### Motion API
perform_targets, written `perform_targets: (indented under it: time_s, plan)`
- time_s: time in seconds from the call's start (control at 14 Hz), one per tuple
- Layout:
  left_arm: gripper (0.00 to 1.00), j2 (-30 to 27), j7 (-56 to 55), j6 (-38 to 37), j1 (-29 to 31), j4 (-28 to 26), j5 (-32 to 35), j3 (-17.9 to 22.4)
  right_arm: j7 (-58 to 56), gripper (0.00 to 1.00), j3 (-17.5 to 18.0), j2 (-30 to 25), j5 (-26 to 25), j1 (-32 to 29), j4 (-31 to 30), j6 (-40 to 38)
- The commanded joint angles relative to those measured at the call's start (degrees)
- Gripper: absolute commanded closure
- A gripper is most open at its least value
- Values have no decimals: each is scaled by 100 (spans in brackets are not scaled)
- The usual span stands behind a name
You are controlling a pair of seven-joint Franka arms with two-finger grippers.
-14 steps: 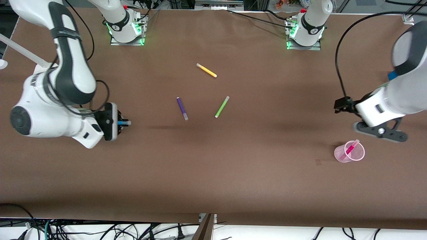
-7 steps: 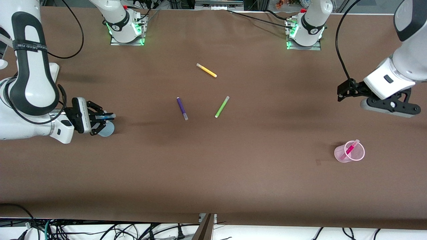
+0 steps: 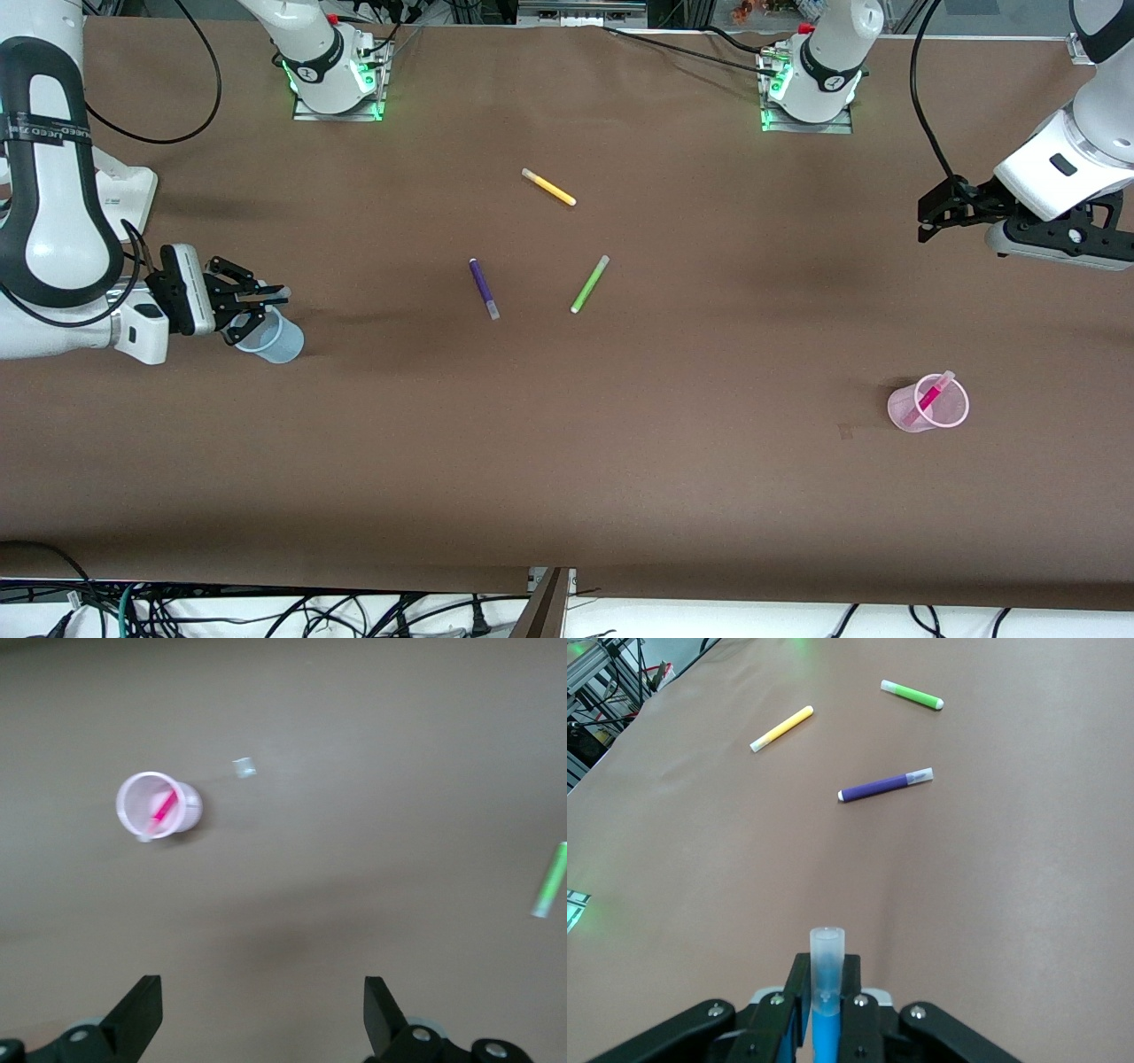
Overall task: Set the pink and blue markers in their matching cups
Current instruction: 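Release the blue marker into the blue cup with the right gripper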
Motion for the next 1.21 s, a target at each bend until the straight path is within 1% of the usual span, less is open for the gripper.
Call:
perform_targets:
  time_s: [0.0,0.21,0.5,0.86,0.93,1.0,1.07,1.14]
  plan:
    - [0,-108,170,124,23,-155,-308,43,-282,100,59,-67,193,-230,-240,-2]
    - [0,-108,222,115,40,-155,-203,25,-546,100,59,206,465,-423,-231,-2]
    - [0,-100,302,98,40,-138,-132,25,-564,100,68,329,694,-441,-170,68]
    - [0,-91,302,98,40,-120,-141,25,-555,100,77,470,756,-450,-99,121]
    - [0,-82,302,98,40,-120,-141,25,-555,95,77,488,773,-450,-99,129]
    - [0,-82,302,98,40,-120,-141,25,-555,44,77,488,913,-459,-64,130]
    - [0,-82,302,98,40,-120,-141,25,-555,0,68,531,1045,-503,-47,121]
    - [0,-82,293,89,40,-120,-132,25,-485,0,77,558,1115,-599,-20,112]
